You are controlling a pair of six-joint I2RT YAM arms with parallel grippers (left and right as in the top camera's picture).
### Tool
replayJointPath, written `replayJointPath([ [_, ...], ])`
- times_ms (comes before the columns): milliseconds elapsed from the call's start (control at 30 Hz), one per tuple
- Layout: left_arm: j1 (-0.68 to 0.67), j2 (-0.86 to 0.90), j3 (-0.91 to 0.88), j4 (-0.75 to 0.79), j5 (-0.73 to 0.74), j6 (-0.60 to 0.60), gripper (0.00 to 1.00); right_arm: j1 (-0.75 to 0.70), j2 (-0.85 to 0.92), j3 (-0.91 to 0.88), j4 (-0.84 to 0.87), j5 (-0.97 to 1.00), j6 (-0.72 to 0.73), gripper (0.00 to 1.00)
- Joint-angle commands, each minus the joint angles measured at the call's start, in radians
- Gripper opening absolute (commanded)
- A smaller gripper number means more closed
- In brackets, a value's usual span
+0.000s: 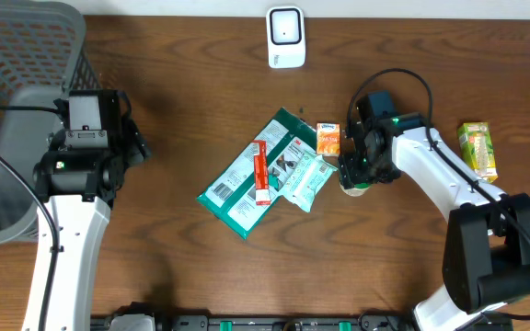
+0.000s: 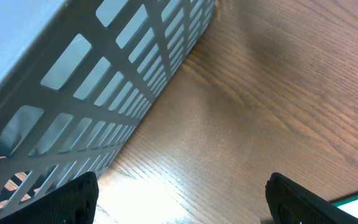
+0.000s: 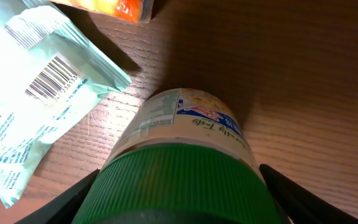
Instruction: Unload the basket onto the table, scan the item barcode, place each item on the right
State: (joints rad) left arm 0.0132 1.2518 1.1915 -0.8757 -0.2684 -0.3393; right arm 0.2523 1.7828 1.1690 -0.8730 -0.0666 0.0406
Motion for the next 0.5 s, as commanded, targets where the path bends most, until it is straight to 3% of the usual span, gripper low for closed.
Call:
replayJointPath([
  [0, 0.005, -0.003, 0.010, -0.003, -0.013, 0.009, 0.87, 0.011, -0.010, -0.018, 0.012, 0.009, 0.011, 0.72],
  [267, 0.005, -0.003, 0.010, -0.003, -0.013, 0.009, 0.87, 0.011, -0.010, -0.059, 0.053, 0.009, 0.011, 0.72],
  [467, 0.005, -0.003, 0.010, -0.003, -0.013, 0.009, 0.87, 0.010, -0.010, -0.059, 0.054, 0.009, 0.011, 0.62],
])
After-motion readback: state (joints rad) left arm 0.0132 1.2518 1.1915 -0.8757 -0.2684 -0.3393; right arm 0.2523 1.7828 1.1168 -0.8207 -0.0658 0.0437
